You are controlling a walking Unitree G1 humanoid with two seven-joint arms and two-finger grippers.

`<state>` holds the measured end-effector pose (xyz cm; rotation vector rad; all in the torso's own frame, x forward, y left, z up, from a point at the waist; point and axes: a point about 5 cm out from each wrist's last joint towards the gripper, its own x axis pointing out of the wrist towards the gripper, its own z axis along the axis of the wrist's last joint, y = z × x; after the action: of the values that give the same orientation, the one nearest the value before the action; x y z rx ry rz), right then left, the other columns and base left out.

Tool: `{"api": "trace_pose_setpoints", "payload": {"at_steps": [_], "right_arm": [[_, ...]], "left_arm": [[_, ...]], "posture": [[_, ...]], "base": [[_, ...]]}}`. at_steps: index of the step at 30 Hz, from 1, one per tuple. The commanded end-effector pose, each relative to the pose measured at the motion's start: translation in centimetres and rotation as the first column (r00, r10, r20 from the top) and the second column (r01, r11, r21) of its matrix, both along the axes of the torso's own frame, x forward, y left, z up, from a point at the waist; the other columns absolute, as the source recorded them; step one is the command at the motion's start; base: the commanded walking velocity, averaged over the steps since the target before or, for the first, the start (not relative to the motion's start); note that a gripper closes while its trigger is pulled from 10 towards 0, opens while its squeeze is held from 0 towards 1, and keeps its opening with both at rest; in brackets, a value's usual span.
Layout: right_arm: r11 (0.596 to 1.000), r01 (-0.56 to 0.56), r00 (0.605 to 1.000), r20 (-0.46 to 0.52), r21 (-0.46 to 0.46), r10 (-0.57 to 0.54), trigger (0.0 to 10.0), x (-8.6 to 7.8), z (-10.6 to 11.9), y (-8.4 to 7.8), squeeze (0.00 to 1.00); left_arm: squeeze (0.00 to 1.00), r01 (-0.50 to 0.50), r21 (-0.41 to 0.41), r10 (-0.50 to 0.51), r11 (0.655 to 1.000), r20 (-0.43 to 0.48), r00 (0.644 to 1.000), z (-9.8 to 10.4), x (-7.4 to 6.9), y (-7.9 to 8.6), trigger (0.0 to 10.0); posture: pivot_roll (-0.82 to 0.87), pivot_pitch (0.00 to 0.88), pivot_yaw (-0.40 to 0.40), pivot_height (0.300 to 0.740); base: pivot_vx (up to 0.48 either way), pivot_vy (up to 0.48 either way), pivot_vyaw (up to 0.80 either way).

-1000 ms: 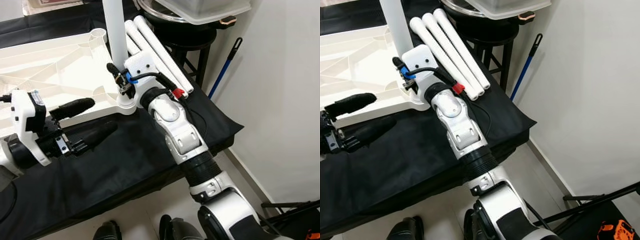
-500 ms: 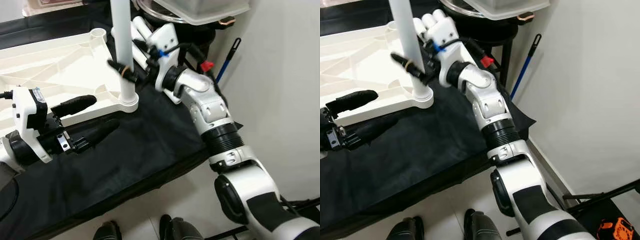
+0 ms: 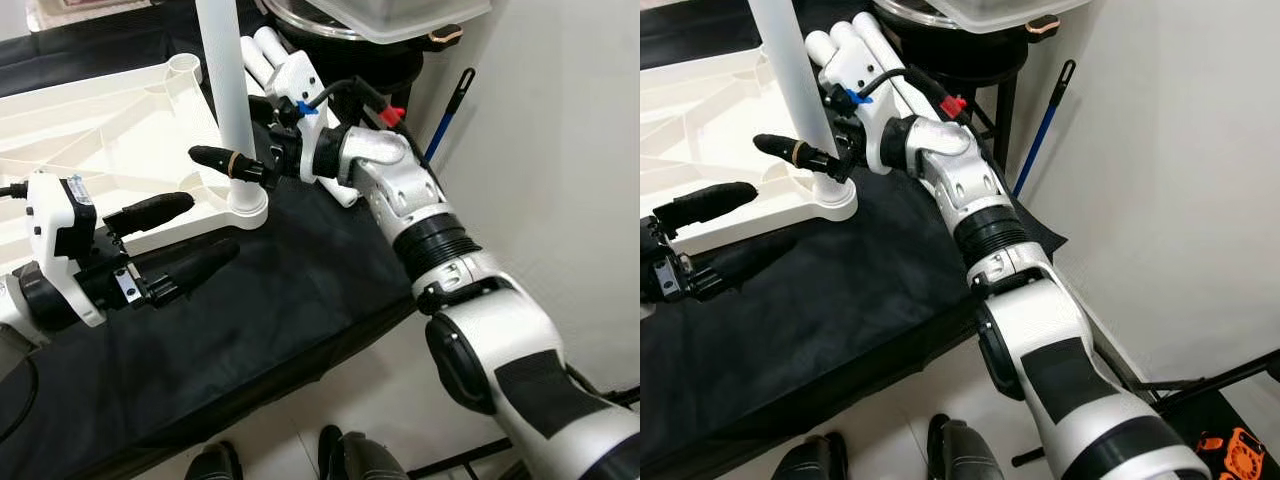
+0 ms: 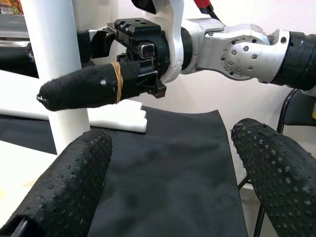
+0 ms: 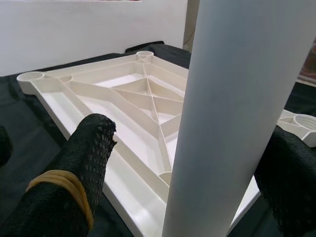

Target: Building children table

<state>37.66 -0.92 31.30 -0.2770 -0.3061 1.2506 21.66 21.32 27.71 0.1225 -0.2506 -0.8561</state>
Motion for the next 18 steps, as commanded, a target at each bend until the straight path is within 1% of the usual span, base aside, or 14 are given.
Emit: {"api": "trace_pose_setpoints", "payload": {"at_steps": [1,5,6,8,10,11,14,15,16,18], "right_arm": [[0.999,-0.025,1.0,0.007,-0.034,0.025,10.0,-0.11,-0.28,0.38,0.0],[0.999,-0.016,1.0,0.006,-0.03,0.017,10.0,-0.04,-0.34,0.41,0.0],[1.0,-0.011,1.0,0.004,-0.02,0.011,0.0,-0.02,-0.35,0.46,0.0],[1.0,-0.008,1.0,0.004,-0.014,0.008,0.0,0.02,-0.34,0.49,0.0],[1.0,0.027,1.0,0.011,0.001,-0.027,0.0,0.28,-0.16,0.54,0.0],[1.0,0.027,1.0,0.011,0.001,-0.027,0.0,0.28,-0.16,0.54,0.0],[0.994,0.112,0.993,0.043,0.019,-0.113,0.0,0.62,0.1,0.5,0.0],[0.989,0.147,0.987,0.069,0.012,-0.148,0.0,0.68,0.0,0.56,0.0],[0.986,0.167,0.982,0.089,0.006,-0.167,0.0,0.73,-0.09,0.6,0.0],[0.986,0.167,0.982,0.089,0.006,-0.167,0.0,0.73,-0.09,0.6,0.0]], "left_arm": [[0.0,0.017,0.025,-0.017,1.0,-0.004,1.0,0.02,-0.48,-0.36,10.0],[0.0,0.015,0.024,-0.015,1.0,-0.005,1.0,-0.06,-0.55,-0.34,10.0],[0.0,0.014,0.025,-0.014,1.0,-0.006,1.0,-0.07,-0.56,-0.33,10.0],[0.0,0.013,0.025,-0.013,1.0,-0.006,1.0,-0.05,-0.54,-0.31,10.0],[0.0,0.008,0.026,-0.008,1.0,-0.003,1.0,0.12,-0.44,-0.16,10.0],[0.0,0.008,0.026,-0.008,1.0,-0.003,1.0,0.12,-0.44,-0.16,10.0],[0.0,0.006,0.027,-0.006,1.0,-0.002,1.0,0.08,-0.36,-0.06,10.0],[0.0,0.005,0.027,-0.005,1.0,-0.003,1.0,0.0,-0.34,-0.05,10.0],[0.0,0.005,0.027,-0.005,1.0,-0.004,1.0,-0.05,-0.33,-0.04,10.0],[0.0,0.005,0.027,-0.005,1.0,-0.004,1.0,-0.05,-0.33,-0.04,10.0]], "posture": [[0.08,0.319,-0.106,0.74],[0.09,0.311,-0.101,0.74],[0.09,0.307,-0.099,0.74],[0.09,0.306,-0.099,0.74],[0.09,0.303,-0.097,0.74],[0.09,0.303,-0.097,0.74],[0.09,0.289,-0.094,0.74],[0.09,0.281,-0.091,0.74],[0.09,0.281,-0.091,0.74],[0.09,0.281,-0.091,0.74]], "base": [[0.0,0.0,0.0],[0.0,0.0,0.0],[0.0,0.0,0.0],[0.0,0.0,0.0],[0.0,0.0,0.0],[0.0,0.0,0.0],[0.0,0.0,0.0],[0.0,0.0,0.0],[0.0,0.0,0.0],[0.0,0.0,0.0]]}}
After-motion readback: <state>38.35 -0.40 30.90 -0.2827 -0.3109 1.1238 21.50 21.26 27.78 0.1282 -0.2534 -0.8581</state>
